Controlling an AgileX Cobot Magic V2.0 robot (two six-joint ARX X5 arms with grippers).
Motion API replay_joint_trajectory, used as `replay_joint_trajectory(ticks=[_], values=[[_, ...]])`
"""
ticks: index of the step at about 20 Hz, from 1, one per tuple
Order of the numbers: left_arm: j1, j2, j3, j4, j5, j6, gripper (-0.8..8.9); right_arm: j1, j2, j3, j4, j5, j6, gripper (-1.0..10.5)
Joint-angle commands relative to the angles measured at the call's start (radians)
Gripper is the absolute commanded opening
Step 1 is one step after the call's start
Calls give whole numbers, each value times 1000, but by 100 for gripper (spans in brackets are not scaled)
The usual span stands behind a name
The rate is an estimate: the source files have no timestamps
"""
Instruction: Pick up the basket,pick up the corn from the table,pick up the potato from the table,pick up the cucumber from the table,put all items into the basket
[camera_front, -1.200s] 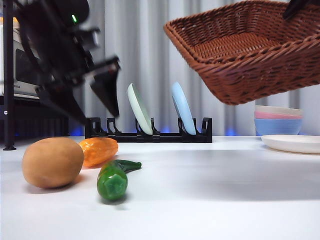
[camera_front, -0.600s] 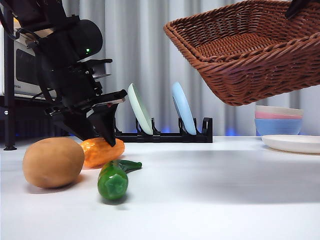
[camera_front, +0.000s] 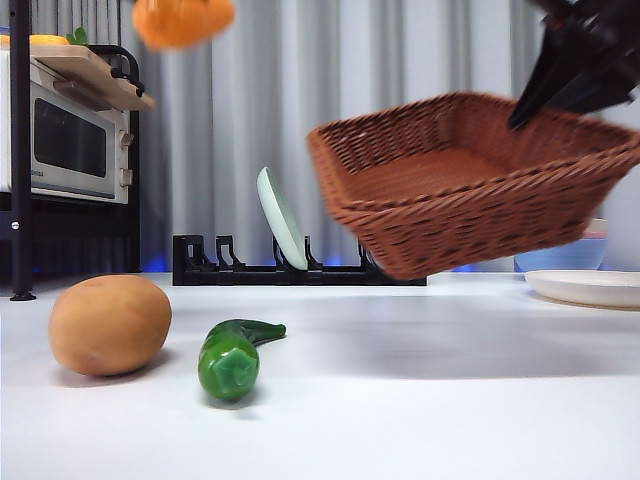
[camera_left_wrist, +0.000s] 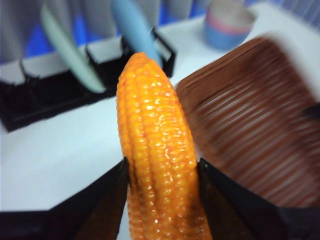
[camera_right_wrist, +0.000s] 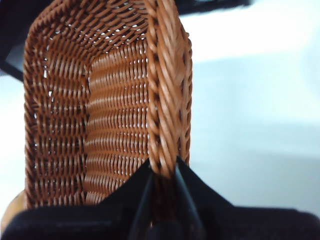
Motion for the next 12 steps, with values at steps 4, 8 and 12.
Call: replay_joint_trajectory(ticks=[4,8,12], values=[[-164,42,-12,-4,-9,-72,-8,104,70,2,128,-11,127,-17],[-291,183,-12,24,-87,-71,-8,151,69,2,181,-12,168,-16],[-357,321,-12,28,-114,-61,6,154,69,2,180,-12,174,-17]])
